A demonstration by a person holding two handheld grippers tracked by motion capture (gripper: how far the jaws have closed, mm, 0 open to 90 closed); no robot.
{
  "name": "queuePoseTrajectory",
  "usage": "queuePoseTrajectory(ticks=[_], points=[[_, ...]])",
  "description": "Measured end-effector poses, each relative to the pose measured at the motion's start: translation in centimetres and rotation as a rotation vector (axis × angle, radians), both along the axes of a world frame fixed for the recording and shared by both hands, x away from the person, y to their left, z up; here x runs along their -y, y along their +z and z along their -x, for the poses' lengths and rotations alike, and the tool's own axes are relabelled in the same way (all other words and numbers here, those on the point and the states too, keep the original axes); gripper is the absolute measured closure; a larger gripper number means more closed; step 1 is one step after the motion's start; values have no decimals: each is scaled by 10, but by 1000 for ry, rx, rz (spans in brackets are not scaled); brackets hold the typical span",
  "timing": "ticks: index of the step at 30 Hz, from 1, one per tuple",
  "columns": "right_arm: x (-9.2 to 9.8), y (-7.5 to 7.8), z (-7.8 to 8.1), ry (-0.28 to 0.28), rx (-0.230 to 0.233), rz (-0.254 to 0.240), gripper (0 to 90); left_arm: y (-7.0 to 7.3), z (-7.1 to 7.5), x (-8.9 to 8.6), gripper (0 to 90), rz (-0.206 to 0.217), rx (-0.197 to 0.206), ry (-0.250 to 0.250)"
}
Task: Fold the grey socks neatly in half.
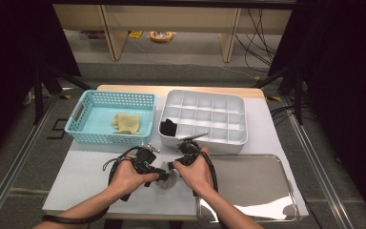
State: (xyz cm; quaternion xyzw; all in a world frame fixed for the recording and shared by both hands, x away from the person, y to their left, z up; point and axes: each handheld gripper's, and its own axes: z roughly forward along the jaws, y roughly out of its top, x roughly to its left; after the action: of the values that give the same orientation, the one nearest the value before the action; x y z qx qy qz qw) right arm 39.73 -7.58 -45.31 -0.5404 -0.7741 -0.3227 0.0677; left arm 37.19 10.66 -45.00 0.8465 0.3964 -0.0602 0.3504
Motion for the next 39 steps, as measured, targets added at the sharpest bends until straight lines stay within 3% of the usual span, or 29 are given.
queuePoseTrajectory(ticks=[1, 3, 6, 7, 12, 15, 16, 18, 20, 22, 24, 26, 29, 32, 34, 36, 37, 39], points=[[0, 0, 1, -9, -13, -6, 820, 2, 3, 0, 706, 9, -1, 21], [3, -1, 0, -6, 12, 9, 820, 3, 5, -2, 720, 14, -9, 3], [3, -1, 2, -3, -6, 7, 819, 2, 12, -4, 739, 28, -22, 1], [3, -2, 2, 12, 13, 18, 818, 1, 13, -5, 743, 24, -23, -6], [0, -4, 3, -1, 4, 31, 818, -3, 19, -4, 752, 15, -22, -26], [-1, -5, 3, 17, 12, 31, 810, -9, 18, -3, 761, -31, -8, -50], [-1, -6, 2, 13, 3, 35, 803, -12, 19, -2, 763, -13, -14, -35], [0, -6, 2, 8, -10, 21, 768, -11, 19, -1, 770, -12, -6, -24], [1, -6, 1, 15, 21, 18, 683, -11, 20, -1, 769, -20, 5, -29], [2, -5, 1, 1, 14, -14, 609, -11, 20, -2, 769, -22, 4, -34], [2, -3, 1, -15, 8, -14, 540, -11, 20, -1, 770, -21, 1, -34], [1, -7, 0, 5, -1, -13, 483, -11, 19, -2, 770, -42, 13, -58], [-1, -13, 0, 10, -54, -50, 451, -11, 19, -1, 769, -44, 17, -55], [-5, -13, 1, -34, -109, -38, 413, -11, 19, -1, 769, -51, 17, -61], [-6, -15, 0, -17, -95, -28, 394, -10, 19, 0, 770, -67, 24, -68], [-8, -15, 0, -27, -132, -25, 393, -10, 19, 0, 769, -68, 29, -74], [-9, -16, 0, -24, -101, -21, 393, -10, 18, 0, 770, -70, 31, -78], [-10, -17, 0, -4, -132, -37, 388, -11, 18, 0, 770, -68, 30, -77]])
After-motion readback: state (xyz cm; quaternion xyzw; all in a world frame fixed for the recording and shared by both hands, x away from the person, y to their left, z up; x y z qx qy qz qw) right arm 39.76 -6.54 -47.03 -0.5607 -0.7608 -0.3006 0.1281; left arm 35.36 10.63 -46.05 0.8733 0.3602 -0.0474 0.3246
